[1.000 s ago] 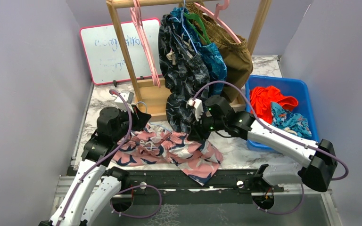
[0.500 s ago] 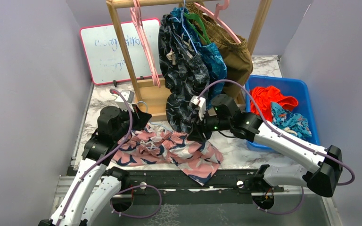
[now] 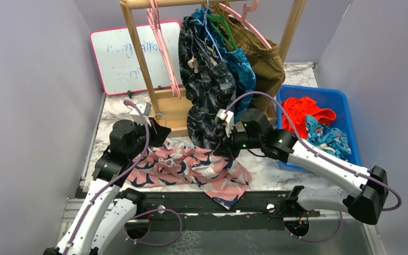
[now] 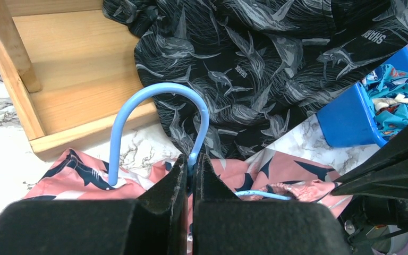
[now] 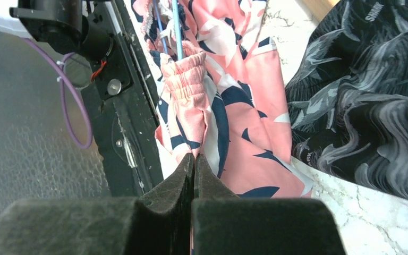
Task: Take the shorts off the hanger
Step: Remove the shorts from the clothes rod.
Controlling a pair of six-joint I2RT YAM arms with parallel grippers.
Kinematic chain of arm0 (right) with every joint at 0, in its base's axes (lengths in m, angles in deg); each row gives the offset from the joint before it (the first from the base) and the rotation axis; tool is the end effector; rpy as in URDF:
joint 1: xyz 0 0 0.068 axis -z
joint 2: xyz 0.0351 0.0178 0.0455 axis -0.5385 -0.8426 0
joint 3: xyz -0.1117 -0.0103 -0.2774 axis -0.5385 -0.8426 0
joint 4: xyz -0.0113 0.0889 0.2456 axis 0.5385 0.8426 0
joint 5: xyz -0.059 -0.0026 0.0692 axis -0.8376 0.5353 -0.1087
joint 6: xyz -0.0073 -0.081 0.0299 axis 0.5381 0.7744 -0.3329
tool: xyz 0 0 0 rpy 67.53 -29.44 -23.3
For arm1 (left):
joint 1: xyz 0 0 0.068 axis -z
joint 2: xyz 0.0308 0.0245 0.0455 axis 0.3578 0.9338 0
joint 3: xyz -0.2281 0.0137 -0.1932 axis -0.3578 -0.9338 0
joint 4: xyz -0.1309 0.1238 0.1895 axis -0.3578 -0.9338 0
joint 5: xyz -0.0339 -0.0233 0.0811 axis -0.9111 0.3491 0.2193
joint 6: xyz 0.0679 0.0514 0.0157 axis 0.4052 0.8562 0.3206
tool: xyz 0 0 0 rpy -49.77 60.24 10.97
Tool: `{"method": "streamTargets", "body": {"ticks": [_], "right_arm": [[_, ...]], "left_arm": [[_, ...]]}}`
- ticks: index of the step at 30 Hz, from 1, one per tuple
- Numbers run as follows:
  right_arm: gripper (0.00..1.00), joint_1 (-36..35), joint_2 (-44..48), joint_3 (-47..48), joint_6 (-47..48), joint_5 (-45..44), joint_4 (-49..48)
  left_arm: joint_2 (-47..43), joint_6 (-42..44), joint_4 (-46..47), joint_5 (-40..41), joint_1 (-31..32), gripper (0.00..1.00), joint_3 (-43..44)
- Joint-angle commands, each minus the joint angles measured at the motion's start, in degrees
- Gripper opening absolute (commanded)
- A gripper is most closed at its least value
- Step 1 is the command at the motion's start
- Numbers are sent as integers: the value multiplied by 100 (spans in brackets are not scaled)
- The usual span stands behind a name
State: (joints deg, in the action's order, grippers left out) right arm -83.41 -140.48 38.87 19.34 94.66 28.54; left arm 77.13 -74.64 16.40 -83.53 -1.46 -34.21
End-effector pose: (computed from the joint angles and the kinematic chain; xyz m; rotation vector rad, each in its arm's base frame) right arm 0.1547 0.2395 0.3104 -1.1150 1.9946 1.0000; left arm 0.1470 -0.0700 0.3241 0.1215 1.9269 -0.6952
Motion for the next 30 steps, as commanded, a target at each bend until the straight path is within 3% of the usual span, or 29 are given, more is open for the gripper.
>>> {"method": "streamTargets", "body": {"ticks": [1,5,13,19,24,30], "right_arm": [[1,3,373,-89,-113,-551,-276],[1,3,584,-132,-339,-1604,-201],[1,12,549,-222,-343,-2398,312],[1,12,155,-190,-469,-2700,516],[1,12,-80,-87,-490,-2425,456],[1,25,-301,-71,-532,-2804,610]], "left_arm": [[-32,105,135,76,-26,0,28],[-200,61,-139,920,-33,0,-38],[-699,-281,-447,2012,-27,0,-44],[-909,-484,-488,2216,-26,0,20],[-970,-619,-522,2253,-32,0,41],[-1146,-687,-816,2854,-26,0,190]]}}
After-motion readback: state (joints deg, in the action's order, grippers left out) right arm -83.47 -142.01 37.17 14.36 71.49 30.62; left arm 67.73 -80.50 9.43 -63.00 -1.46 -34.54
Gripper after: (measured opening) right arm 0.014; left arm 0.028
